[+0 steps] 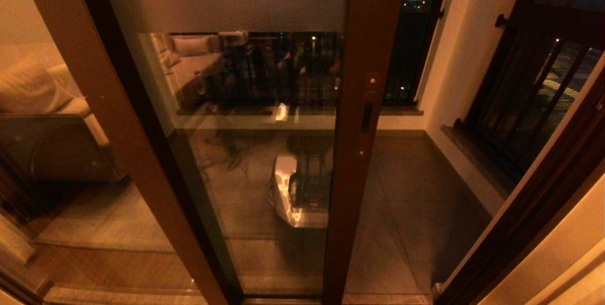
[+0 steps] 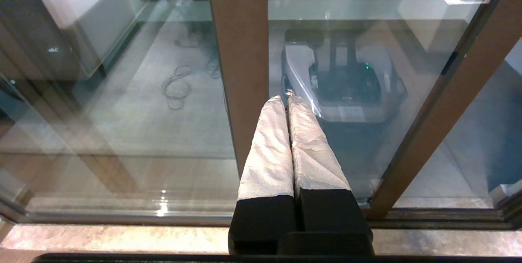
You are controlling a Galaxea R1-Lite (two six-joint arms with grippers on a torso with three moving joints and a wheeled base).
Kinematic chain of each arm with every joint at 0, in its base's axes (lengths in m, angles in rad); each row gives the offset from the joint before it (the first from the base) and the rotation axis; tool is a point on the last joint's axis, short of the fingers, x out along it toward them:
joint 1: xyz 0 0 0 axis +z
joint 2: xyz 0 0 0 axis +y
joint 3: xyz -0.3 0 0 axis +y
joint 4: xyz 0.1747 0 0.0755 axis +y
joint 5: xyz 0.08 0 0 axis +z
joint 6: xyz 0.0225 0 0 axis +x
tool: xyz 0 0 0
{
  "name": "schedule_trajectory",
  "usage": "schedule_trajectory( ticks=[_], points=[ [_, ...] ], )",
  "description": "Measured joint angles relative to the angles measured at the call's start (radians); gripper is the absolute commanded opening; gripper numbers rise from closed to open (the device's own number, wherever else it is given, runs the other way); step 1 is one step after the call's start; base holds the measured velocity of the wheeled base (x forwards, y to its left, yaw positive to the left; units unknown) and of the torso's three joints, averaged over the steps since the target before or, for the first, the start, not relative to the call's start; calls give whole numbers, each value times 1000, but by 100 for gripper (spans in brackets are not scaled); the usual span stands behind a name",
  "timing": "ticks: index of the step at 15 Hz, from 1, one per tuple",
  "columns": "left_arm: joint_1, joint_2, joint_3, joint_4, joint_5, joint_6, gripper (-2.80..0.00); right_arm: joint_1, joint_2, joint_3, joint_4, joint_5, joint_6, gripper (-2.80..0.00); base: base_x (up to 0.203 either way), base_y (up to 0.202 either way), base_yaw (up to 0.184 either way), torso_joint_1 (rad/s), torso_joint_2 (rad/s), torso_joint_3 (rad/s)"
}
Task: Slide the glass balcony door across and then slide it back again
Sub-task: Open the slid door
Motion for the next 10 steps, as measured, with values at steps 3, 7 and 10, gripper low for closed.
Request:
schedule_trajectory(
  ticks=[3,7,10],
  points=[
    [0,0,0,0,0,0,-280,0,0,2,1,-1,3,-280,0,0,0,0,0,0],
    [0,0,0,0,0,0,-280,0,0,2,3,-1,3,-280,0,0,0,0,0,0],
    [0,0,-1,1,12,-18,-280,0,0,2,3,-1,3,-280,0,0,0,0,0,0]
  ],
)
